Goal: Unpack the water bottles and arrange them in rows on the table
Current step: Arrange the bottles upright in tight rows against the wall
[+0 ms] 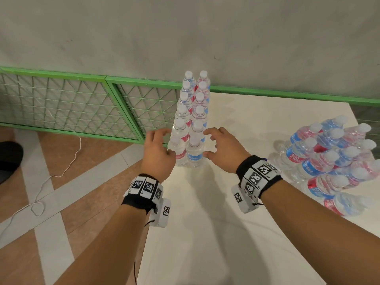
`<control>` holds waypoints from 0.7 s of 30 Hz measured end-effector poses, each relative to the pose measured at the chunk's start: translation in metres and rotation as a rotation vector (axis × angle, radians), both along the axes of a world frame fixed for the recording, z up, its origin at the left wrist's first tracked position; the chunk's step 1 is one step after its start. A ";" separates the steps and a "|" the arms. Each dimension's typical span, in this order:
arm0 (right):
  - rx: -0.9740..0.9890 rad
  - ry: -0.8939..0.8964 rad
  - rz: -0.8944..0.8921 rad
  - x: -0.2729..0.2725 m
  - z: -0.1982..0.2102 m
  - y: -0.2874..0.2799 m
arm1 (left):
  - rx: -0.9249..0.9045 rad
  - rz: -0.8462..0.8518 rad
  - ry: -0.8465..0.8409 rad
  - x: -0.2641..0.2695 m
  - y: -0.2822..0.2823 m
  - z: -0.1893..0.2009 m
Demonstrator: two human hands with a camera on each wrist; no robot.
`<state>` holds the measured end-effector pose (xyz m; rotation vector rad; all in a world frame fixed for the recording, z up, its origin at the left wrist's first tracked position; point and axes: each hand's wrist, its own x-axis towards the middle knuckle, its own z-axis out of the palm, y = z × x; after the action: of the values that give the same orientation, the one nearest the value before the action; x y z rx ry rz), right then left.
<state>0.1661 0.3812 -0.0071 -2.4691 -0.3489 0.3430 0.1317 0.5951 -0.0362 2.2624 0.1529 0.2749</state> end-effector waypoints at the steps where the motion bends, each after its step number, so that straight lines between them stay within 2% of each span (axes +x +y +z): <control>1: 0.004 -0.011 -0.019 -0.005 0.004 -0.011 | 0.008 0.004 -0.073 -0.003 -0.007 0.009; 5: 0.046 -0.059 -0.108 -0.032 0.019 -0.070 | -0.021 -0.132 -0.229 -0.005 -0.056 0.037; 9: 0.007 -0.147 -0.234 -0.059 0.037 -0.142 | -0.053 -0.312 -0.238 0.001 -0.127 0.044; 12: -0.059 -0.223 -0.370 -0.078 0.047 -0.201 | -0.083 -0.465 -0.175 -0.002 -0.187 0.042; 15: -0.148 -0.191 -0.474 -0.097 0.049 -0.256 | -0.118 -0.671 -0.061 -0.009 -0.246 0.035; 18: -0.241 -0.069 -0.519 -0.116 0.040 -0.297 | -0.063 -0.853 0.062 -0.017 -0.297 0.021; 21: -0.255 0.105 -0.502 -0.133 0.030 -0.319 | 0.032 -0.962 0.194 -0.024 -0.338 0.006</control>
<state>0.0331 0.0621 0.0225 -2.6610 0.3795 0.3133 0.1081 0.2573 -0.0300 2.1248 -0.8245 -0.4519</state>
